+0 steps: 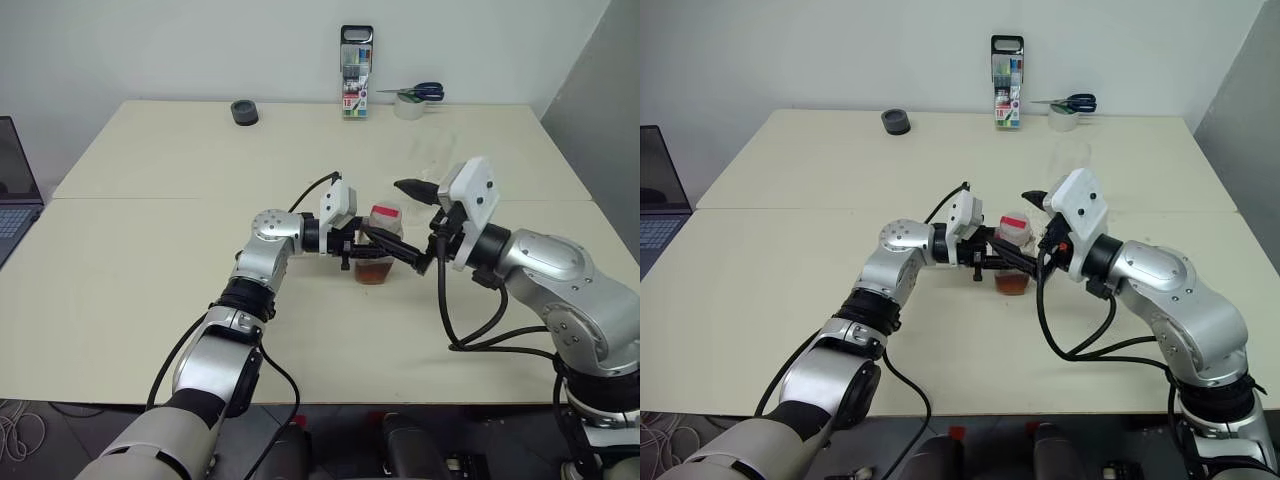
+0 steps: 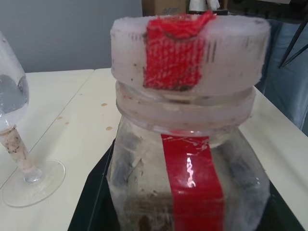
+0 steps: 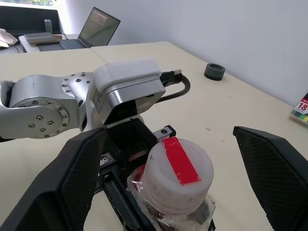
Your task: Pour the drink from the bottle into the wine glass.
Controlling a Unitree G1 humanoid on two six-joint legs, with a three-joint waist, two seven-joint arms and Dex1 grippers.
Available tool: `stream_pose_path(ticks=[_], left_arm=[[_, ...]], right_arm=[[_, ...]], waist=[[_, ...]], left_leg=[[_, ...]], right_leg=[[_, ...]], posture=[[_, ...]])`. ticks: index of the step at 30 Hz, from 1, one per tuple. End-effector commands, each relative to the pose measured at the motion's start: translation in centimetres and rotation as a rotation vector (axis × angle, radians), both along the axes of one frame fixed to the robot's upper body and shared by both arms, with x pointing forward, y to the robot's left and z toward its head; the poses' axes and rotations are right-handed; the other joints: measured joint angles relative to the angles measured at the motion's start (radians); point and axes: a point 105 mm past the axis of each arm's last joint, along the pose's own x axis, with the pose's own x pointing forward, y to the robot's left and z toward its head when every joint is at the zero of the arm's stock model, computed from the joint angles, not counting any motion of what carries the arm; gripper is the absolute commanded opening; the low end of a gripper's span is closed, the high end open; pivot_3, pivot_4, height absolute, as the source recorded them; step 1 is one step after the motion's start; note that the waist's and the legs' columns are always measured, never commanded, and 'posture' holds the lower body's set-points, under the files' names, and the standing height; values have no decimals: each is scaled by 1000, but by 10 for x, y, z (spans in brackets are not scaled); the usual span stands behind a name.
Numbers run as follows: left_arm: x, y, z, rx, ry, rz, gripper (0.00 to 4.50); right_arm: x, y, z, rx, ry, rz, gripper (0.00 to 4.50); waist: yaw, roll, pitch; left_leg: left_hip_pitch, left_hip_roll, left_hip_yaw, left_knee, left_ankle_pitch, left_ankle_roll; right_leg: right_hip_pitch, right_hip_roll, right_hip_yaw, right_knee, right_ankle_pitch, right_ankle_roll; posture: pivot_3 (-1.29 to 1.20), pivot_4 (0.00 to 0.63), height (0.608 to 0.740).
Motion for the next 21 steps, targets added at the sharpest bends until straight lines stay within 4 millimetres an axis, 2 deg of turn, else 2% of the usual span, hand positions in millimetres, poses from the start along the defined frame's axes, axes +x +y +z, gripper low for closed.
stream_pose_path(ticks=[1,21], left_arm=[[-3,-4,16,-38,-56,-22,1674],[-5,-4,15,-35,-56,-30,1674]], right_arm=[[1,1,13,18,-64,-7,4500],[9,-14,4,-19,-53,-72,4500]], waist=[[0,0,0],[0,0,0]], left_leg=[[0,0,0,0,0,0],[0,0,0,0,0,0]], right_leg=[[0,0,0,0,0,0],[0,0,0,0,0,0]], posture=[[0,150,740],[0,150,740]])
